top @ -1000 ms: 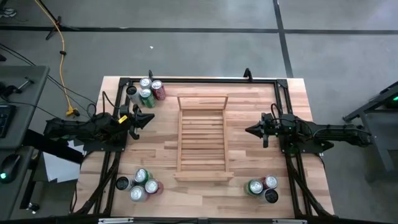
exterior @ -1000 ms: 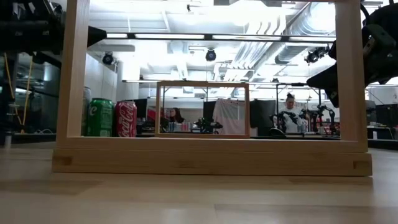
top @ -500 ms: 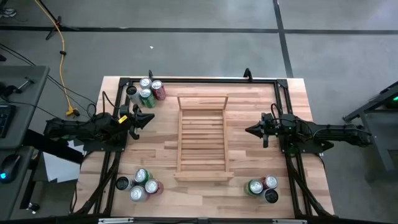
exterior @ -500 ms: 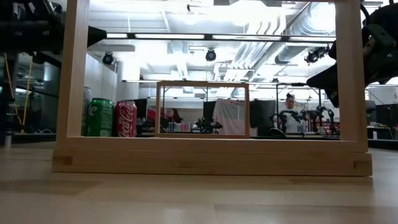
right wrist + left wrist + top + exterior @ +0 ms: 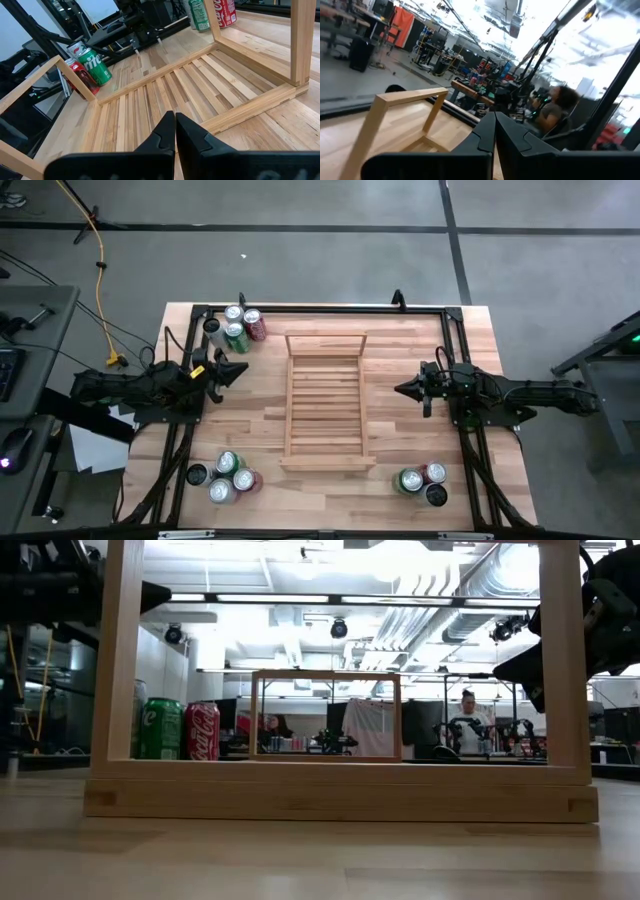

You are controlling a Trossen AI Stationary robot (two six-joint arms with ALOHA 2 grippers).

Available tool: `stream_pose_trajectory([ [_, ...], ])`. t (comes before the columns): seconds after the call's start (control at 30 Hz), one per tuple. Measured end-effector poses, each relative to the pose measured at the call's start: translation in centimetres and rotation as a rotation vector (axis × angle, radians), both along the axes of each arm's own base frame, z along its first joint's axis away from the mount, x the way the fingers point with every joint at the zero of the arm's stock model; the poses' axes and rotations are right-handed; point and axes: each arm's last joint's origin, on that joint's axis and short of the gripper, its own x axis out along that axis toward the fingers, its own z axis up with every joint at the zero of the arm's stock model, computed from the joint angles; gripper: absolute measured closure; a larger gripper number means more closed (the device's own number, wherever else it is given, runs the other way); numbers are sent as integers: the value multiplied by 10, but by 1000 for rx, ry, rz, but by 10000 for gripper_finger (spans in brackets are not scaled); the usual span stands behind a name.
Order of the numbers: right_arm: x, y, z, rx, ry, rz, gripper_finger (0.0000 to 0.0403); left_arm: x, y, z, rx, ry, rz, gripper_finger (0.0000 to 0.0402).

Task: Place canned beverage on shelf
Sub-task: Put the top left white and pink can on the shelf

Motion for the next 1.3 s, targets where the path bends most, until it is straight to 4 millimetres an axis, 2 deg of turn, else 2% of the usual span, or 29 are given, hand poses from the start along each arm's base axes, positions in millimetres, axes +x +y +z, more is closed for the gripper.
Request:
stream_pose_trajectory([
  [0.17, 0, 0, 0, 0, 0, 0, 402, 0, 0, 2, -265, -95, -62, 398],
  [0.27, 0, 0, 0, 0, 0, 0, 402, -1, 1, 3, -358, -139, -61, 398],
  [0.53, 0, 0, 0, 0, 0, 0, 402, -2, 1, 6, -435, -195, -79, 398],
  [0.73, 0, 0, 0, 0, 0, 0, 402, -4, 6, 11, -477, -247, 84, 390],
  [0.87, 0, 0, 0, 0, 1, 0, 402, -3, 6, 40, -404, -242, 115, 344],
  [1.03, 0, 0, 0, 0, 0, 0, 402, 9, 8, 98, -232, -116, 209, 250],
  [1.17, 0, 0, 0, 0, 0, -1, 402, 25, 17, 144, -102, 177, 335, 179],
  [1.3, 0, 0, 0, 0, 0, 0, 402, 39, 39, 176, -44, 498, 531, 129],
])
